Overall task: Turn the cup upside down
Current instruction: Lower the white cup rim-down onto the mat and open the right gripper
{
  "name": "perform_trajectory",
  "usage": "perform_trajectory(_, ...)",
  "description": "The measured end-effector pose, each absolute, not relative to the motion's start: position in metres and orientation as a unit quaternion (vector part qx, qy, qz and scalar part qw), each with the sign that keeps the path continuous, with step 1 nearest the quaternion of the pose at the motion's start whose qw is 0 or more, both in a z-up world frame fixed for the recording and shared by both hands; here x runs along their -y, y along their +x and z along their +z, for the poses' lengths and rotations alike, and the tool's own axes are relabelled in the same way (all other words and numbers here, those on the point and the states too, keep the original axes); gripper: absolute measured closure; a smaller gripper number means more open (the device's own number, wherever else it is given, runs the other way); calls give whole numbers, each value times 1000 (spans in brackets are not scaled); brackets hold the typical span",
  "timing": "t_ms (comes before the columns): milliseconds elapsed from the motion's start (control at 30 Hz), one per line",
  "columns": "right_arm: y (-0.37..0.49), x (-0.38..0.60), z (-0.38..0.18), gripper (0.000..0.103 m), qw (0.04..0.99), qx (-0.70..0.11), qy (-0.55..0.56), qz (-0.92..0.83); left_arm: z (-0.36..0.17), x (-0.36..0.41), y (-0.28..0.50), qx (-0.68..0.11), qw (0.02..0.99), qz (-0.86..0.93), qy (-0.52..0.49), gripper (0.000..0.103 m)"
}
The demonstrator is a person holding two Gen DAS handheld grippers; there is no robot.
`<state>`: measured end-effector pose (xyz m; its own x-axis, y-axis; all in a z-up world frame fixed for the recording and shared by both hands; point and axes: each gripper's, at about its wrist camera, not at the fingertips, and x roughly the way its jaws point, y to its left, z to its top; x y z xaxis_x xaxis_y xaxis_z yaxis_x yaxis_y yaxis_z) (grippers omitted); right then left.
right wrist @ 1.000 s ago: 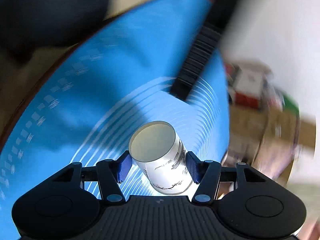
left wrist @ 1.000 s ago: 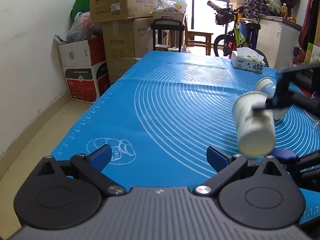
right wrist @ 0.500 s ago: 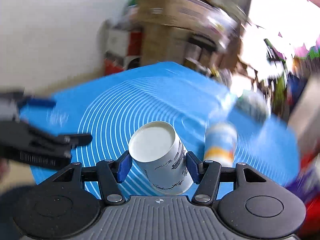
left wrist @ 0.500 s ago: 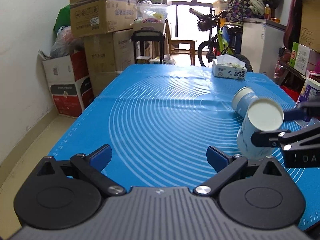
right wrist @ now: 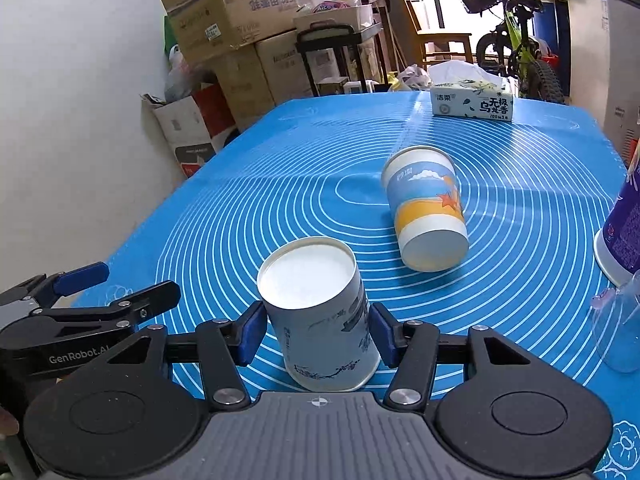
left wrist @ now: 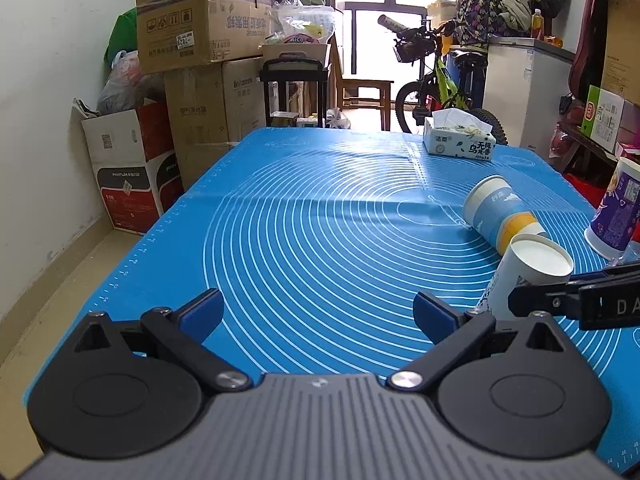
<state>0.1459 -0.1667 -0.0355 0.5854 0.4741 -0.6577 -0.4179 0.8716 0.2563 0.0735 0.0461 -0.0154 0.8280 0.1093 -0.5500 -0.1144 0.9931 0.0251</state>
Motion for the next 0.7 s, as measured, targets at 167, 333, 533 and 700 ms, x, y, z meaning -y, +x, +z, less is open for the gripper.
perform_trajectory(167, 143, 163, -31, 34, 894, -366, 32, 256, -14, -43, 72, -288, 956, 53, 0, 3)
perform_trajectory(333, 116, 164, -15, 18, 913, -329, 10, 242, -10, -39, 66, -284, 958, 48, 3, 3)
perform_trajectory(533, 73, 169, -3, 7, 933, -290, -2, 213, 0, -35, 48, -274, 961, 35, 0, 3)
perform_trajectory(700, 44, 178, 4, 5, 943, -274, 2, 192, 8, -30, 31, -264, 964, 28, 7, 3)
